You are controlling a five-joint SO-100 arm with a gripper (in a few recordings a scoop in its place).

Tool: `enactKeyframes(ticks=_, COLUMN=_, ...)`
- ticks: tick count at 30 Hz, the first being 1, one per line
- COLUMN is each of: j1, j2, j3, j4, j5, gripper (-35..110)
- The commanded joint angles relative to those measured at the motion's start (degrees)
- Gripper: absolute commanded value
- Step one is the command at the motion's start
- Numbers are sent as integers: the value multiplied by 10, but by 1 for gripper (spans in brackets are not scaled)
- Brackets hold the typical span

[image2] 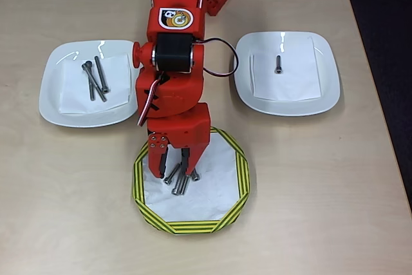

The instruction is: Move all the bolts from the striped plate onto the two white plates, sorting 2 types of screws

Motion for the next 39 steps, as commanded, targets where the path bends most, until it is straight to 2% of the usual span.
enactKeyframes(ticks=1, j1=18, j2=3, j3=4, j4=-8, j5=-3, gripper=13)
enactKeyframes(ticks=6, j1=37, j2=-21, j3=-17, j4=-9, j5=-17, gripper=12)
enactKeyframes(ticks=18, j1=20, j2=-100, j3=-121, j4=62, j5=-8, gripper=10)
enactKeyframes(ticks=30, j1=1, j2=-207, j3=-293, j4=163, j5=-6, gripper=0)
enactKeyframes(ticks=36, j1=-4, j2=-263, j3=-446, j4=264, j5=-12, gripper=0)
enactKeyframes(ticks=39, j1=-5, j2=-258, j3=-466, j4=294, j5=-18, gripper=0)
